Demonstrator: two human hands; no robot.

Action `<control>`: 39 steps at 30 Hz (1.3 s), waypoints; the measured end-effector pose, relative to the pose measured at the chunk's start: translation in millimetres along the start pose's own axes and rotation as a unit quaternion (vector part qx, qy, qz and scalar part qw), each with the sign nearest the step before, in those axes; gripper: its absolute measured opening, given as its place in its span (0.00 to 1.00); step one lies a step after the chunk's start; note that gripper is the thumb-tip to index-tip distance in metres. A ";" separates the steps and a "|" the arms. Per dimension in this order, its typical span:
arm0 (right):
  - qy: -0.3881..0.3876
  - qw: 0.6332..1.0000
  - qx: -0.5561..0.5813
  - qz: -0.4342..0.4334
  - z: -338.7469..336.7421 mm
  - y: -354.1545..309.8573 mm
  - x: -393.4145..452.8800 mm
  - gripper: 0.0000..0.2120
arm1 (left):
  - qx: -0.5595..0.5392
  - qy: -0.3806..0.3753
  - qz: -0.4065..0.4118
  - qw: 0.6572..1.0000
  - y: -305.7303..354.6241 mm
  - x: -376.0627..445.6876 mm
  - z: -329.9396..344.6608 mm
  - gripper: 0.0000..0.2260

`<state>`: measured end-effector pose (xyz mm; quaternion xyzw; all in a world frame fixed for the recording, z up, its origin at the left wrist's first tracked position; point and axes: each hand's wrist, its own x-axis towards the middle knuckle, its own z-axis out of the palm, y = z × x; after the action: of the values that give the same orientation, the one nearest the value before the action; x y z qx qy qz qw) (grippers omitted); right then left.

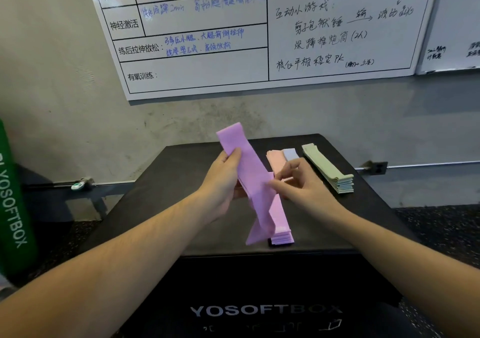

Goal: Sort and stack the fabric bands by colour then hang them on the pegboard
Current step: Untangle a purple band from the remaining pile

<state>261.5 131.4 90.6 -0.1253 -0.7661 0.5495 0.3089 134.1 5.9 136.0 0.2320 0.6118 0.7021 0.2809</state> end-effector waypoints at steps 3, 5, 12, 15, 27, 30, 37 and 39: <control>-0.080 0.996 -0.016 0.020 0.9 10.9 -9.5 0.19 | -0.073 0.039 -0.026 0.996 2.1 6.1 2.6 0.06; -0.114 0.993 -0.016 0.031 3.3 16.6 -13.0 0.22 | -0.118 0.061 -0.038 0.990 2.5 9.4 4.0 0.06; -0.053 0.997 -0.049 0.024 27.5 40.2 -6.8 0.12 | -0.171 0.094 -0.054 0.979 1.9 15.6 6.6 0.11; -0.007 0.999 -0.015 0.040 24.9 45.5 -4.9 0.14 | -0.113 0.123 -0.009 0.986 0.2 21.0 0.4 0.14; -0.056 0.945 0.248 0.204 -0.1 48.3 -5.9 0.13 | 0.040 0.204 0.023 0.978 -21.9 45.2 -26.9 0.11; -0.058 0.942 0.255 0.211 -5.4 49.4 -4.6 0.13 | 0.008 0.223 0.022 0.974 -24.1 47.0 -28.8 0.11; 0.197 0.943 0.088 0.252 -6.5 59.4 2.6 0.13 | 0.083 0.112 0.025 0.990 -40.4 32.1 -24.9 0.10; 0.175 0.949 0.063 0.253 -8.7 61.7 3.9 0.08 | 0.081 0.094 0.022 0.992 -43.1 31.0 -21.6 0.11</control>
<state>254.7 162.6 37.0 -0.3896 -0.6071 0.6260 0.2963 101.7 15.2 89.7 0.2000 0.6854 0.6748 0.1867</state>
